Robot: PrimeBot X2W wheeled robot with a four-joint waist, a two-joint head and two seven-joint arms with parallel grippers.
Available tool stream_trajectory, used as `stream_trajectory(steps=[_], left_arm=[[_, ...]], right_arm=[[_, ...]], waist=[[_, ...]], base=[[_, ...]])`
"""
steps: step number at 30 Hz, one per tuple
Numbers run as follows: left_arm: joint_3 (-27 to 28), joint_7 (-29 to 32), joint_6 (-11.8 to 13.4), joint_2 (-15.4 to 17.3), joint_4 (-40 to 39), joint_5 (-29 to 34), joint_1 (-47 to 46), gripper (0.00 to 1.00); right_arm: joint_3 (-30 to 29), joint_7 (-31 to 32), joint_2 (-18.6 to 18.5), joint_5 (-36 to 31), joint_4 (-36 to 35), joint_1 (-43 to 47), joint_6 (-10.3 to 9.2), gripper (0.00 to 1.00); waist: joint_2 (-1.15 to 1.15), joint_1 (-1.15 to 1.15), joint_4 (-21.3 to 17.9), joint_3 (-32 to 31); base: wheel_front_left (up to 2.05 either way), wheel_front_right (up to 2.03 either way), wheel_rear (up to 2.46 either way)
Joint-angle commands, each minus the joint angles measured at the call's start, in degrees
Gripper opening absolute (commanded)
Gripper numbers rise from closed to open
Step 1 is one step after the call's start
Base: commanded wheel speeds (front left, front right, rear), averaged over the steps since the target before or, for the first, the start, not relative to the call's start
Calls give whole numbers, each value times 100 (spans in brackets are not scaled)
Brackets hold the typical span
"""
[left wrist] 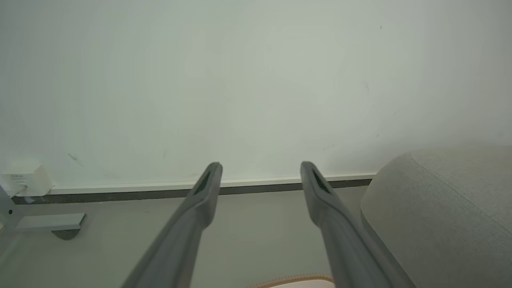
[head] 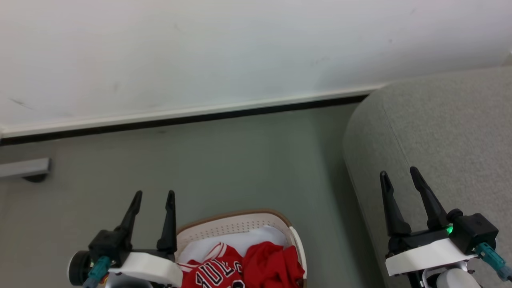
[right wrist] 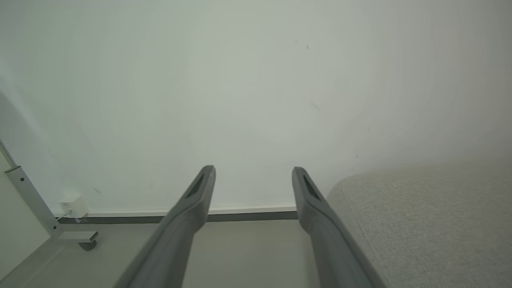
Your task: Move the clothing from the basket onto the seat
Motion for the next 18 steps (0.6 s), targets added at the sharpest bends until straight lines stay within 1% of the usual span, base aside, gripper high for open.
stream_trajectory(steps=[1, 5, 10, 14, 18], left_arm=[[8, -5, -58, 34, 123, 119, -129, 100], [19, -5, -213, 115, 649, 227, -373, 100], [-148, -5, -402, 272, 1688, 392, -856, 100], [-487, -5, -552, 406, 2750, 529, -1343, 100], [-845, 91, -626, 507, 3730, 651, -1890, 100]], right_arm=[[-31, 5, 4, 45, -35, -89, -12, 100], [-24, 5, 25, 35, -112, -229, -12, 100], [-6, 5, 43, 57, -206, -418, -12, 100], [21, 4, 59, 54, -306, -605, -12, 100], [-42, 4, 68, 96, -423, -788, -12, 100]], waist=[[0, 0, -261, 301], [0, 0, -483, 664], [0, 0, -654, 1101], [0, 0, -792, 1457], [0, 0, -909, 1808]], base=[[0, 0, 0], [0, 0, 0], [0, 0, 0], [0, 0, 0], [0, 0, 0]])
